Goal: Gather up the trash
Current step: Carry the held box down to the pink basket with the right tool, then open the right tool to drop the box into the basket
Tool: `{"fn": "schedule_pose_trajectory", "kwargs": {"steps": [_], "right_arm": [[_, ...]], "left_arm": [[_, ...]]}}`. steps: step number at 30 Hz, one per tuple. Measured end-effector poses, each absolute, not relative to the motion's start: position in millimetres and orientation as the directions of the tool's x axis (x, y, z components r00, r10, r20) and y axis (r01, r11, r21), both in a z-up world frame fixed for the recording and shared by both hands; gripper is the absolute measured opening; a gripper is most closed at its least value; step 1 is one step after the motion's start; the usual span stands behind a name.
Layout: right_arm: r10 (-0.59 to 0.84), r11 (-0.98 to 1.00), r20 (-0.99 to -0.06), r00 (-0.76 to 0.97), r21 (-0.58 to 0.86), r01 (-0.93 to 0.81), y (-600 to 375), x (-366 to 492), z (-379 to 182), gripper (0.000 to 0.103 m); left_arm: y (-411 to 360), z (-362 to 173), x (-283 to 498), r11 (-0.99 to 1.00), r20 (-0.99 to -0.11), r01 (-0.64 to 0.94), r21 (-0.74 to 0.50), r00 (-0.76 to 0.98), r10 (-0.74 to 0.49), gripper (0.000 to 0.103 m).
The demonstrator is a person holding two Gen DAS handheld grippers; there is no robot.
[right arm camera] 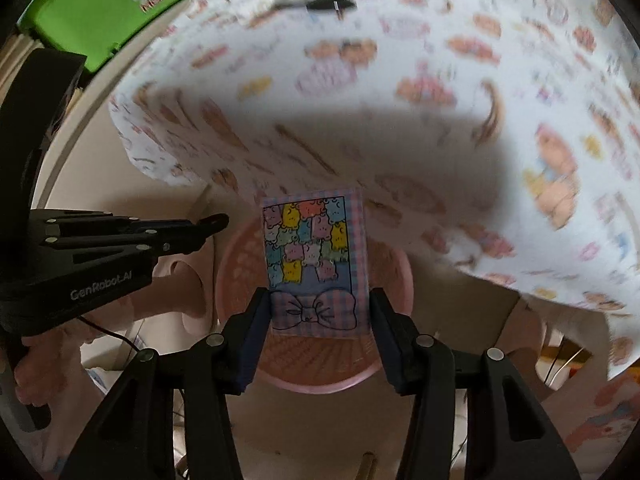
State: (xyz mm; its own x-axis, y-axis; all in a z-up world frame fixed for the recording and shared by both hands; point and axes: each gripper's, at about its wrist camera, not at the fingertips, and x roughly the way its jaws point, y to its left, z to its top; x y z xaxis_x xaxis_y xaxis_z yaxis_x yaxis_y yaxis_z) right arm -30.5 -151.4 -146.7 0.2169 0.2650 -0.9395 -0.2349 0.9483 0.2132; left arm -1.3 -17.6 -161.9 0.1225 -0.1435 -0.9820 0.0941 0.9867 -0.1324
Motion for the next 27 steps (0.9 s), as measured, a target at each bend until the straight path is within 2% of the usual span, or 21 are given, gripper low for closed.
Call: {"fn": "schedule_pose_trajectory", "kwargs": {"steps": [7, 12, 17, 18, 19, 24, 27], "right_arm": [[0.202, 0.960, -0.971, 0.129, 0.170, -0.222, -147, -30, -189, 0.051], [0.178, 0.960, -0.975, 0.130, 0.144, -0.238, -142, -34, -198, 0.051], [0.176, 0.957, -0.973, 0.150, 0.133, -0.257, -139, -33, -196, 0.055], [0.172, 0.958, -0.973, 0.154, 0.129, -0.255, -139, -32, -194, 0.061], [0.170, 0.961, -0.972, 0.160, 0.128, -0.247, -141, -31, -193, 0.063], [0.191, 0.966, -0.962, 0.193, 0.150, -0.212, -151, -32, -177, 0.063], [0.202, 0.966, -0.948, 0.245, 0.151, -0.211, -155, -34, -158, 0.063]], "left_arm": [[-16, -191, 1, 0.987, -0.988, 0.040, -0.154, 0.013, -0.155, 0.009], [-9, -200, 0, 0.988, -0.987, -0.001, -0.156, -0.030, -0.156, 0.010], [-5, -191, -1, 0.991, -0.991, -0.021, -0.136, -0.013, -0.136, 0.033], [-3, -188, -1, 0.991, -0.991, -0.023, -0.133, -0.002, -0.133, 0.034], [-2, -182, -2, 0.992, -0.992, -0.024, -0.127, 0.015, -0.127, 0.034], [4, -149, -2, 0.996, -0.987, -0.007, -0.087, 0.137, -0.085, 0.038], [4, -127, -5, 0.999, -0.974, 0.017, -0.052, 0.219, -0.054, 0.048]]}}
